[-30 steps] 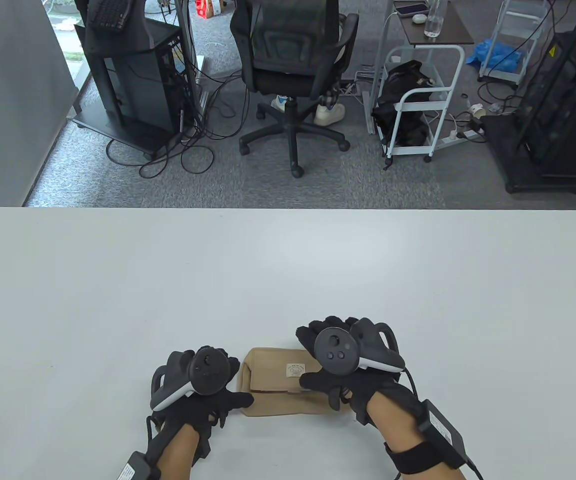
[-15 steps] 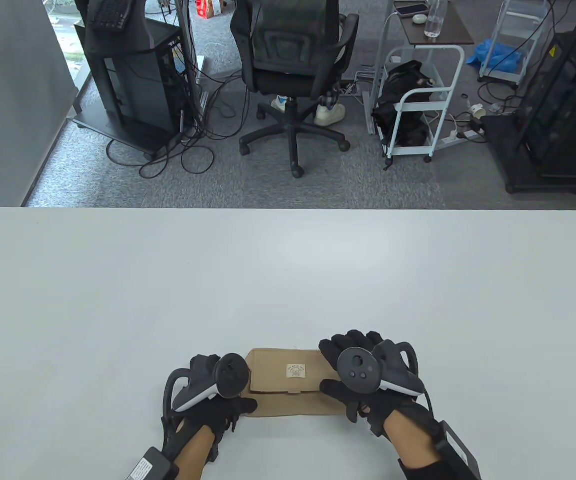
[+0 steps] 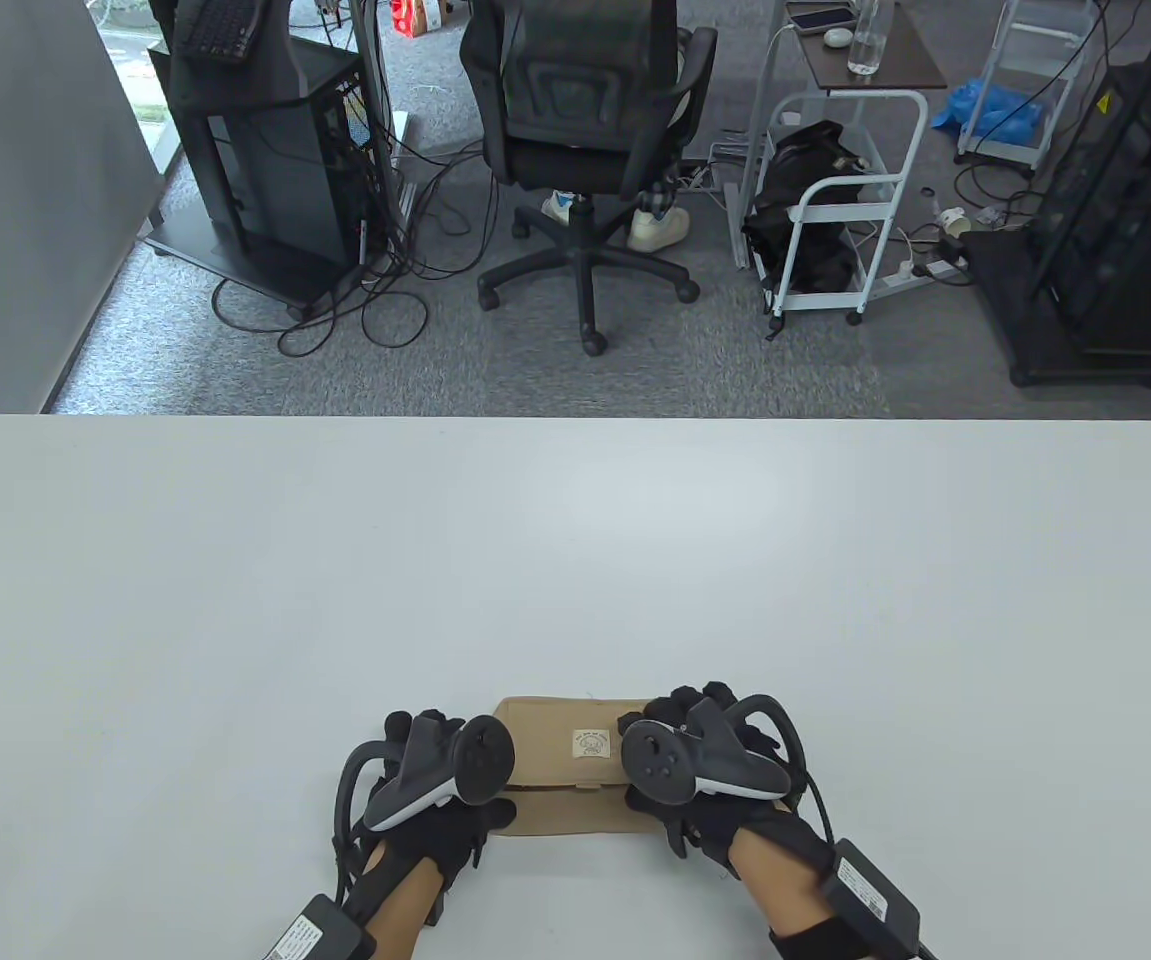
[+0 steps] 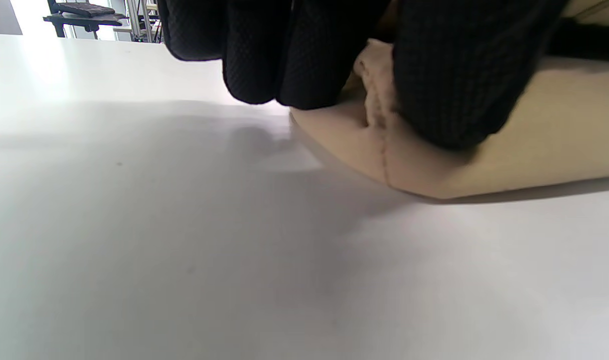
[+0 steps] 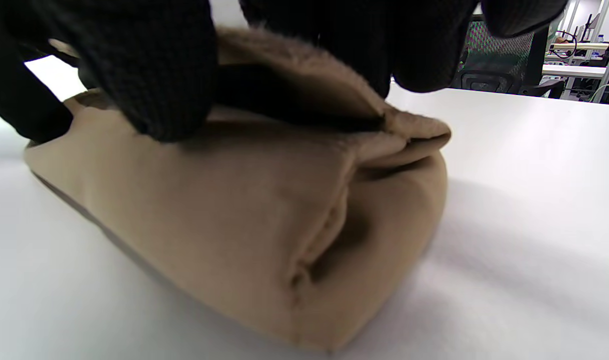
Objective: Twist to extend twist pen refills
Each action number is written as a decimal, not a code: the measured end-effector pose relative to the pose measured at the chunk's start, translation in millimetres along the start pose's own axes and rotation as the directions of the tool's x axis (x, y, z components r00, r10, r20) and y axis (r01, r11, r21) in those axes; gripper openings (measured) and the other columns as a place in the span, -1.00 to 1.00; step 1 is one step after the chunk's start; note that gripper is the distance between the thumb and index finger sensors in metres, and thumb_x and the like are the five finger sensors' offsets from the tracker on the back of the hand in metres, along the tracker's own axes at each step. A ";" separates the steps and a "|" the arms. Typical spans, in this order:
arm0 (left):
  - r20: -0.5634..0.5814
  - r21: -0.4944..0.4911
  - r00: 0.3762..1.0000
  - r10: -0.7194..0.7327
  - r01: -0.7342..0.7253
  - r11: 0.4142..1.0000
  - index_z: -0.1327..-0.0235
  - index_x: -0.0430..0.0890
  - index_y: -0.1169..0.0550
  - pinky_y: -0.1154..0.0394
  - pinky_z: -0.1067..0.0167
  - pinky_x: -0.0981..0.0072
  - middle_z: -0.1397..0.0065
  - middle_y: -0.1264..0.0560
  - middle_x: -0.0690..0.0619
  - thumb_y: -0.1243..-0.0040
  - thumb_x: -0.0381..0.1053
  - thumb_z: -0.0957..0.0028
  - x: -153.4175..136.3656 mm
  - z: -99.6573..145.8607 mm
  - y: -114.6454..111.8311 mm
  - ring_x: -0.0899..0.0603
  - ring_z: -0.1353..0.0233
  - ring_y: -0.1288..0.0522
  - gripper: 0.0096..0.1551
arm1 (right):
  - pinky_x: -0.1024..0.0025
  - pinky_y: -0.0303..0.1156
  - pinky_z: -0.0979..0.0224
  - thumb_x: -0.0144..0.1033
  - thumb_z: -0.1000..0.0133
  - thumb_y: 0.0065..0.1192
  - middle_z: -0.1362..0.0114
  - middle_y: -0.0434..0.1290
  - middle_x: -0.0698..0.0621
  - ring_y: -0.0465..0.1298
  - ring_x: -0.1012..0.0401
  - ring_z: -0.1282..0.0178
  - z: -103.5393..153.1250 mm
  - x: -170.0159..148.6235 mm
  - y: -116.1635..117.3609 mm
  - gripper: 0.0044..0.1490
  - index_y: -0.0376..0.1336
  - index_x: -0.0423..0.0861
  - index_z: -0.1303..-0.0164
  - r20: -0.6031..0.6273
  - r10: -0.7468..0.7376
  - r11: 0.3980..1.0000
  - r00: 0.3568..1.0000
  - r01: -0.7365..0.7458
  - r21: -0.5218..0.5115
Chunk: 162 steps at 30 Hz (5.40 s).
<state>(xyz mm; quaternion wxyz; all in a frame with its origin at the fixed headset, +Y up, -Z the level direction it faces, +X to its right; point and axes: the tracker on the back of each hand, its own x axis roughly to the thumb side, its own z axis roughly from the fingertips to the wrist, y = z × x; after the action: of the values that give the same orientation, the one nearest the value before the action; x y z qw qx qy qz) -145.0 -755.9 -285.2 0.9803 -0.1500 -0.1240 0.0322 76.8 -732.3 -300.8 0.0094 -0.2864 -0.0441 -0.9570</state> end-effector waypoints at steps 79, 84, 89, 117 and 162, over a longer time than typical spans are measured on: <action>0.269 0.020 0.963 -0.018 0.014 1.000 -0.25 -0.17 -0.65 -0.47 -0.26 -0.24 -0.37 -0.58 -0.23 -0.55 0.19 0.30 73.1 -21.0 55.4 -0.34 -0.30 -0.66 -0.16 | -0.33 0.40 -0.29 -0.22 0.01 0.52 -0.13 0.68 -0.19 0.63 -0.18 -0.12 -28.9 -53.5 -50.6 -0.44 0.48 -0.20 -0.15 -0.260 -0.277 0.939 0.925 0.203 -0.279; 0.254 -0.030 0.964 -0.081 0.092 0.995 -0.47 -0.18 -0.48 -0.24 -0.38 -0.35 -0.56 -0.39 -0.28 -0.53 0.31 0.38 76.4 -17.0 46.5 -0.44 -0.52 -0.42 0.13 | -0.33 0.40 -0.29 -0.21 0.00 0.51 -0.13 0.67 -0.19 0.62 -0.18 -0.12 -28.4 -54.7 -50.3 -0.44 0.48 -0.20 -0.15 -0.267 -0.284 0.937 0.921 0.208 -0.279; 0.237 -0.090 0.966 -0.103 0.127 0.988 -0.60 -0.23 -0.28 -0.07 -0.42 -0.38 -0.66 -0.16 -0.33 -0.51 0.38 0.45 81.5 -19.3 38.0 -0.49 -0.62 -0.20 0.37 | -0.33 0.40 -0.29 -0.21 0.00 0.51 -0.13 0.68 -0.19 0.63 -0.18 -0.11 -27.6 -55.6 -50.4 -0.44 0.48 -0.21 -0.15 -0.272 -0.283 0.937 0.920 0.205 -0.284; 0.111 -0.125 0.985 -0.131 0.145 0.981 -0.40 -0.31 -0.51 -0.53 -0.19 -0.16 -0.43 -0.48 -0.37 -0.53 0.11 0.21 86.6 -40.8 16.9 -0.43 -0.32 -0.61 -0.06 | -0.33 0.40 -0.29 -0.22 0.01 0.51 -0.13 0.68 -0.19 0.63 -0.18 -0.12 -28.6 -51.5 -49.8 -0.45 0.49 -0.20 -0.13 -0.271 -0.260 0.945 0.927 0.185 -0.271; 0.384 0.049 0.717 0.582 -0.645 0.763 -0.24 -0.21 -0.50 -0.51 -0.16 -0.20 -0.30 -0.52 -0.25 -0.22 -0.07 0.05 35.5 -12.4 51.7 -0.32 -0.23 -0.65 -0.43 | -0.34 0.37 -0.33 -0.25 0.00 0.51 -0.19 0.65 -0.20 0.60 -0.19 -0.17 -24.9 -49.6 -55.3 -0.41 0.45 -0.20 -0.21 -0.247 -0.257 0.941 0.934 0.183 -0.285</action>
<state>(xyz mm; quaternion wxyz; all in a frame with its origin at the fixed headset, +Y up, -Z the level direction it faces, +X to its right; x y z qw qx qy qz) -108.9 -706.6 -304.0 0.8851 -0.0857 -0.2338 0.3932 102.3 -679.9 -353.1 -0.1297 -0.1399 0.0503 -0.9803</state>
